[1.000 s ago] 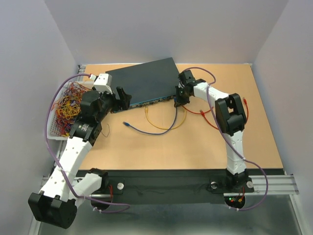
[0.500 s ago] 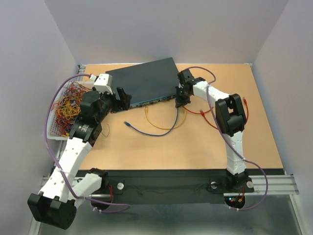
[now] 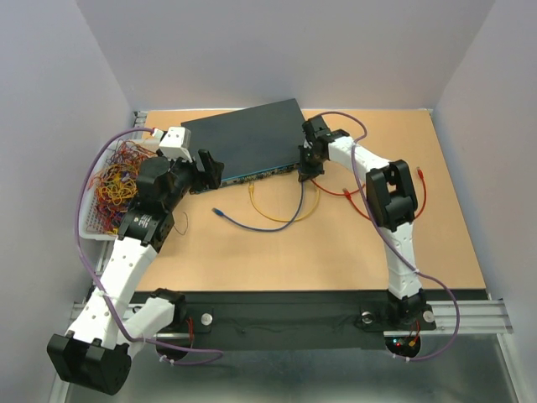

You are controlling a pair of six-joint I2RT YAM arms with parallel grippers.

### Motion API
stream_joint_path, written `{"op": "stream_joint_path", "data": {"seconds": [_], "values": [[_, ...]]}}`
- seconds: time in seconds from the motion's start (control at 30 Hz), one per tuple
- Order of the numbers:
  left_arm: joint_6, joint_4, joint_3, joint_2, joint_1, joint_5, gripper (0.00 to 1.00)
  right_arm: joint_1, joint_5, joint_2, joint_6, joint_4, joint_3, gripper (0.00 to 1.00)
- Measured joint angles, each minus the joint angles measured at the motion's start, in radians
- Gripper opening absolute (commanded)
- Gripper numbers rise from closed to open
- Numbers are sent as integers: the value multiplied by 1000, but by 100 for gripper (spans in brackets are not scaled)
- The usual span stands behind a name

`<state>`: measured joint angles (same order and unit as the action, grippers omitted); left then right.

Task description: Insert the plug into the switch port

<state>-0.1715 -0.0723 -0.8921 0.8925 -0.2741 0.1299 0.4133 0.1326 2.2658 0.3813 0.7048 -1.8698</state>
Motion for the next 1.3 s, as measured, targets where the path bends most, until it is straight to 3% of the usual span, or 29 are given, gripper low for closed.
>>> {"op": "stream_joint_path", "data": {"seconds": [0.4,1.3], "values": [[5,0,0,-15,0,-4,88,0,1,14,-1,25,-2,0],[10,0,0,-19,0,-14,87,1,-74,72,-16,143,-176,0]]}}
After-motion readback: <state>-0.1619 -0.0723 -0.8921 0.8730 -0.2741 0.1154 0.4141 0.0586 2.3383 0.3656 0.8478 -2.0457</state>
